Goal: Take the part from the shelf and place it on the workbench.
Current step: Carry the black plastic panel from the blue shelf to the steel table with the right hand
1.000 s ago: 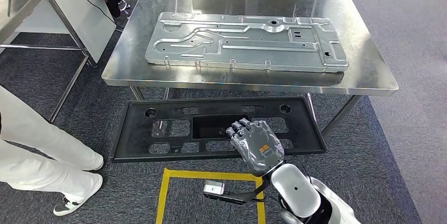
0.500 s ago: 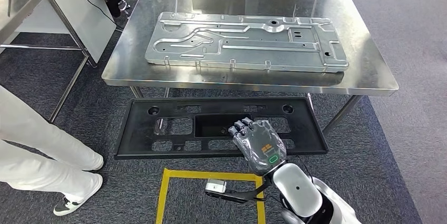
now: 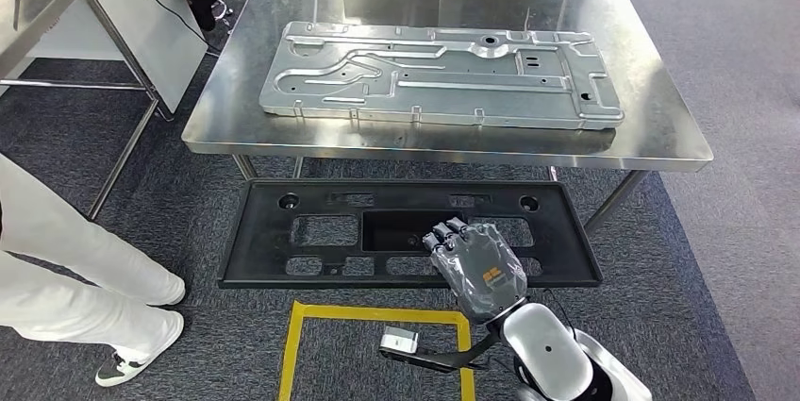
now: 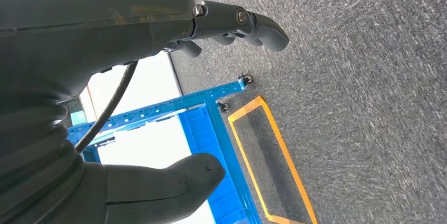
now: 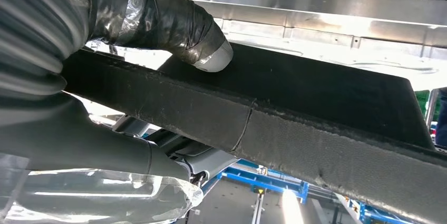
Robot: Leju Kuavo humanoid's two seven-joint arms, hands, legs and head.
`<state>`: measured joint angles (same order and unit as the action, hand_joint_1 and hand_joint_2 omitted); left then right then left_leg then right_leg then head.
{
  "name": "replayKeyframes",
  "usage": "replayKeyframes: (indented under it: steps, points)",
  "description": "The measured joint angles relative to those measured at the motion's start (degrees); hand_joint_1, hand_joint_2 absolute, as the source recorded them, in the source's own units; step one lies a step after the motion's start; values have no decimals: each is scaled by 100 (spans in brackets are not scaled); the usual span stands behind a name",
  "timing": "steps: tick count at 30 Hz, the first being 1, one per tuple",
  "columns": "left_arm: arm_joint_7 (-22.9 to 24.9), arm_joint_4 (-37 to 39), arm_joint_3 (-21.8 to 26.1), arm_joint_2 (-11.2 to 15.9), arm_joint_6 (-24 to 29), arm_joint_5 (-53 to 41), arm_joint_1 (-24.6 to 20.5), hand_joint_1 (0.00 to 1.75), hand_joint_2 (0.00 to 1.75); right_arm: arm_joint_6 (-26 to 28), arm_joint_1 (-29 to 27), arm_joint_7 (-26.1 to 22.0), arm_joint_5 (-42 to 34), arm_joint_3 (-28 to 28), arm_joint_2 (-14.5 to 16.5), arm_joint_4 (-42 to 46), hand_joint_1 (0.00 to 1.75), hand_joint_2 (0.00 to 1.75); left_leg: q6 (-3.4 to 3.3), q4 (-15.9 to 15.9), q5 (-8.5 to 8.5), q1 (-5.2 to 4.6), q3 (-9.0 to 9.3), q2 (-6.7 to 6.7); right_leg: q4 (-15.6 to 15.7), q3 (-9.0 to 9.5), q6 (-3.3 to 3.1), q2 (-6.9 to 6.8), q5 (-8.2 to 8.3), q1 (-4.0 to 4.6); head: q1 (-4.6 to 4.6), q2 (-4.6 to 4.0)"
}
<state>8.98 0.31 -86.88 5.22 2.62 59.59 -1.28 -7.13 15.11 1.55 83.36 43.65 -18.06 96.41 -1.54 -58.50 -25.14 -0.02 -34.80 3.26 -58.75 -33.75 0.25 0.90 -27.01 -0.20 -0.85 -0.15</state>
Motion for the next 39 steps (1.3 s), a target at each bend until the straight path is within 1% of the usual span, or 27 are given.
replayKeyframes:
  steps: [8, 15, 25, 39]
  points:
    - [0, 0, 1, -6, -4, 9, 1, 0, 175, -5, -45, -25, -9, -53, -39, 63, 175, 175, 0, 0, 0, 0, 0, 0, 0, 1, 0, 0, 0, 0, 0, 0]
    - [1, 0, 9, -20, 17, 27, -3, 0, 175, -131, 129, -126, -110, -52, -25, 63, 175, 175, 0, 0, 0, 0, 0, 1, 0, 2, 0, -1, 0, 0, 0, 0]
    - [-3, 0, 11, -15, -20, -38, 0, 0, 175, -87, 142, -34, -109, -51, -23, 48, 175, 175, 0, 0, 0, 0, -1, 2, 0, 1, 0, -1, -1, 0, 0, 0]
    - [6, 0, 24, -10, -42, 3, 0, 0, 175, -56, 141, -30, -107, -55, -23, 48, 175, 175, 0, 0, -1, 0, -1, 2, 0, 1, 0, -1, -1, 0, 0, 0]
